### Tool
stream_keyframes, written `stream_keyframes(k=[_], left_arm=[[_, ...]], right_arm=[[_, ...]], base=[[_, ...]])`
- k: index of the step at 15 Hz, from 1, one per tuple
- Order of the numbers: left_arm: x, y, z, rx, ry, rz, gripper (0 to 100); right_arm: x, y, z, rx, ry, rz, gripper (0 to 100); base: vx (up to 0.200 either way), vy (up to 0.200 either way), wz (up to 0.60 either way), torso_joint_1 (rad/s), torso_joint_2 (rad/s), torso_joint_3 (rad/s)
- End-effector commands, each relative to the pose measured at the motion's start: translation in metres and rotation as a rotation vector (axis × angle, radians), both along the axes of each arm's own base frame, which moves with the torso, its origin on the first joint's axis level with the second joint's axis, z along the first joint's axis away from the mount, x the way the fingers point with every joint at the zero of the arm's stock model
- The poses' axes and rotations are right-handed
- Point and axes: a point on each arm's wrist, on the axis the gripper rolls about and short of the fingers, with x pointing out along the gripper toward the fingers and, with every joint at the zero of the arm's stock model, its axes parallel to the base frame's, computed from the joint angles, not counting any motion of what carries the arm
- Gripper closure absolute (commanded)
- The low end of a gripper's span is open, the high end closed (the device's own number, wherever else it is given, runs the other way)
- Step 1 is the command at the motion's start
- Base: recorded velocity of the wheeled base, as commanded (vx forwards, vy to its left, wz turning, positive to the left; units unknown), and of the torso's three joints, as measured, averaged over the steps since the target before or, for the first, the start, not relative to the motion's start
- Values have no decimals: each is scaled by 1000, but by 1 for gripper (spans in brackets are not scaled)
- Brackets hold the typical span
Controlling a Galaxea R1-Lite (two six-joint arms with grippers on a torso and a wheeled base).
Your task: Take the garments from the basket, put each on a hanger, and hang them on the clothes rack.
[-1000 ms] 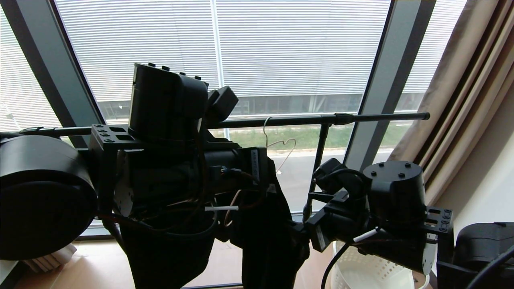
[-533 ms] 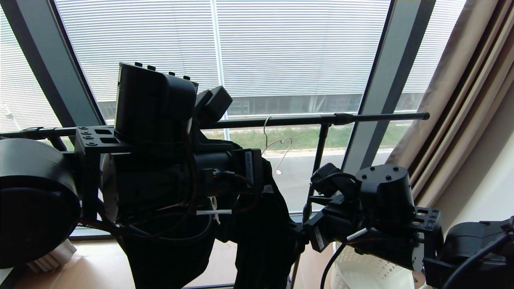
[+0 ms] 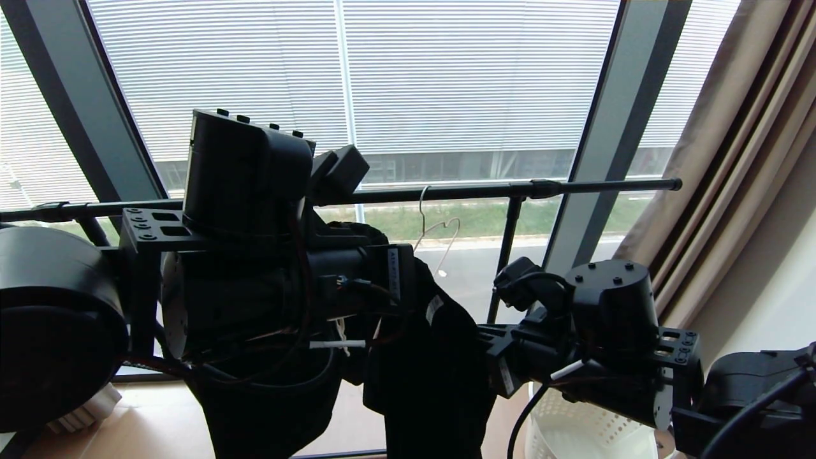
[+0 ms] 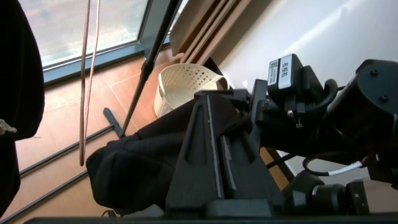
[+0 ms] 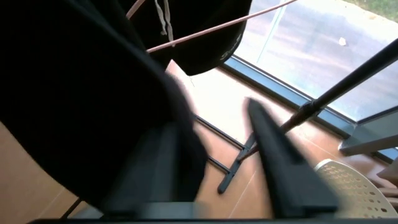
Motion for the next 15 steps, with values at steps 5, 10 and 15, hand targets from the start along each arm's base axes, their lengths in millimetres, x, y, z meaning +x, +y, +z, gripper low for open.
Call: stream_keyframes(k=[5,10,15], left_arm=[[15,10,-32,97,49,-32,100],[13,8,-41,149,31,-149,100],[17,3,-56,168,60,-174,0]], right_arm=[[16,-30,30,27,-117,-98,100],[7,-45,55,5,-225,-126,100],[-1,-51,66,-4,-275,-137,100]], base=[[0,0,0,0,0,0],[0,0,0,0,0,0],[0,0,0,0,0,0]])
